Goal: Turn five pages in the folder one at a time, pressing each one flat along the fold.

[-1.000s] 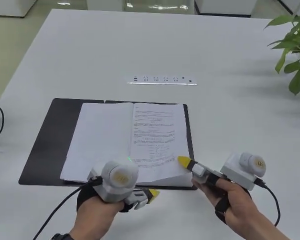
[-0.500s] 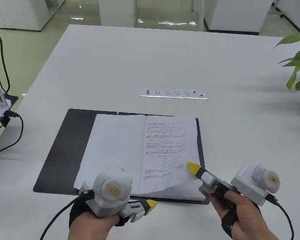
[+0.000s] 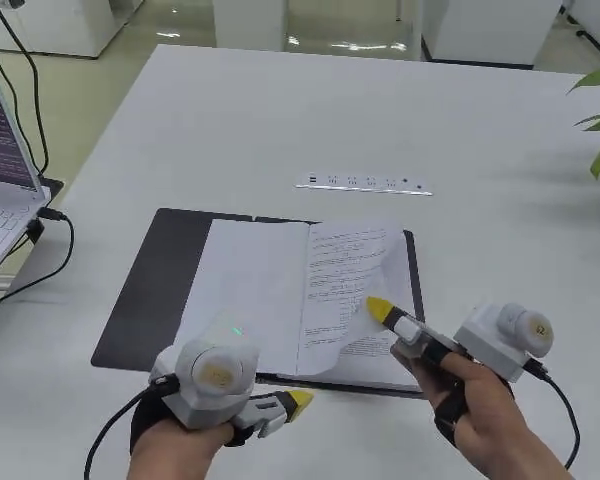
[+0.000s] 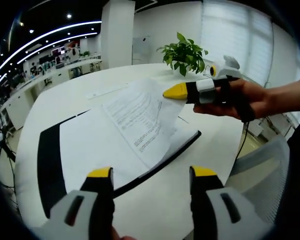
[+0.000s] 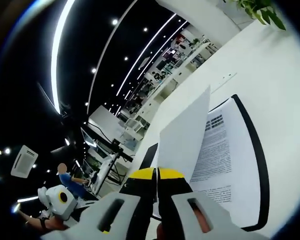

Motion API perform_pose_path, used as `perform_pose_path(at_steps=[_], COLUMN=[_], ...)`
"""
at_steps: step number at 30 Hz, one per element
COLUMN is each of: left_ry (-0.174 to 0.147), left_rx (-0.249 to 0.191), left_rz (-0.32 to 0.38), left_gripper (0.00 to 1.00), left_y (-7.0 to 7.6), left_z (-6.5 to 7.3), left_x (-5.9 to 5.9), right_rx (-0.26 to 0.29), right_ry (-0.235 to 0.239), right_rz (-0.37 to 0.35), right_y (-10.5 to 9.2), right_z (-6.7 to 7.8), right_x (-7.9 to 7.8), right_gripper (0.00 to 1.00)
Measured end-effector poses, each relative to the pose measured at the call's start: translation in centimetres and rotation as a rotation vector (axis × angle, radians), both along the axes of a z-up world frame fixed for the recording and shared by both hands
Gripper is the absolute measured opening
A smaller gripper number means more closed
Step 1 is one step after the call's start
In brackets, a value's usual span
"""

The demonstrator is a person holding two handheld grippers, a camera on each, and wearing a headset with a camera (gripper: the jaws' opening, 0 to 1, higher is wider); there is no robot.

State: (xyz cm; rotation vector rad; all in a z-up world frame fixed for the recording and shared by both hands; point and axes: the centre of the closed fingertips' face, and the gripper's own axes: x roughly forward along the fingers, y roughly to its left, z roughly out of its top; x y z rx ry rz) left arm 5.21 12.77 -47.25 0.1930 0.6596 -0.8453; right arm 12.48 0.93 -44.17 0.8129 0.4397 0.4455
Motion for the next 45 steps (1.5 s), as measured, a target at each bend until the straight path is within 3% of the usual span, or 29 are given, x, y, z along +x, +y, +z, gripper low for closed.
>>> perform_pose_path(at_steps=[11, 24, 40, 45], left_ry=[-0.012, -0.030, -0.024, -0.020], left_rx=[0.002, 0.001, 0.006, -0.003], left_rz=[0.040, 0.075, 0.116, 0.150], left_gripper=[0.62, 0.63, 0.65, 0.65], left_y=[2.1, 4.2, 6.4, 7.5], left_z=[0.7, 1.5, 1.4, 1.4], left_x=[0.0, 0.5, 0.7, 1.0], right_rx=[0.046, 0.049, 0.065, 0.058], right_ry=[-0.030, -0.027, 0.003, 0.030], right_rz=[0.047, 0.153, 0.268, 0.309], right_y=[4.7, 9.6, 15.4, 17.6], right_z=[1.5, 1.5, 0.5, -0.6], right_x=[1.1, 1.4, 1.5, 1.5], right_gripper=[0.00, 0.00, 0.00, 0.00])
